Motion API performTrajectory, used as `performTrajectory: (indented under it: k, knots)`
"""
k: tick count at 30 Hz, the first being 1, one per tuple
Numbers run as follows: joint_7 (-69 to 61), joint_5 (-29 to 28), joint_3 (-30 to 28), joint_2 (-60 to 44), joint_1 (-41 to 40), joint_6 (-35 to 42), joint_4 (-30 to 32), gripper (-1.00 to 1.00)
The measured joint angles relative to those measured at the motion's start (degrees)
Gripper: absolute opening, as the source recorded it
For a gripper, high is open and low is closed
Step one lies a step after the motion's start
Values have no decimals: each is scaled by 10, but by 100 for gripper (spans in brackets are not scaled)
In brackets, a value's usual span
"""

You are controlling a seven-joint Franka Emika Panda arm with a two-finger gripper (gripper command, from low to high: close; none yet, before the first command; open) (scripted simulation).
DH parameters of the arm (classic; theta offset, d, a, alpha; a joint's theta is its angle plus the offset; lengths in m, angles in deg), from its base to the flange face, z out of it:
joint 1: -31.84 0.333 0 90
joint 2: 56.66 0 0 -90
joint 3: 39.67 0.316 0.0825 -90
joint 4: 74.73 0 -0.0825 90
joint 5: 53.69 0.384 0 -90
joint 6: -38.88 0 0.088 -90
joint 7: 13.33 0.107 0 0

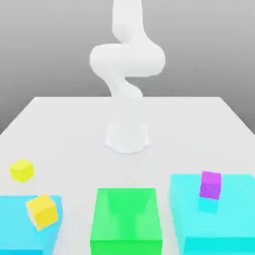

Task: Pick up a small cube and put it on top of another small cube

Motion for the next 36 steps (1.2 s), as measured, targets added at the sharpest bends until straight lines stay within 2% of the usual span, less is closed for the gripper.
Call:
performTrajectory:
  k: [11,20,24,27,33,34,36]
  knots:
    - [233,-34,-36,-188,-184,-108,88,0]
    - [403,-36,-103,-339,-299,-195,159,0]
    - [456,-6,-135,-407,-357,-234,190,0]
    - [478,40,-142,-459,-392,-264,213,0]
    - [427,131,-74,-581,-447,-356,198,0]
    - [421,139,-62,-598,-457,-369,195,-100]
    - [421,138,-62,-598,-457,-369,195,-100]
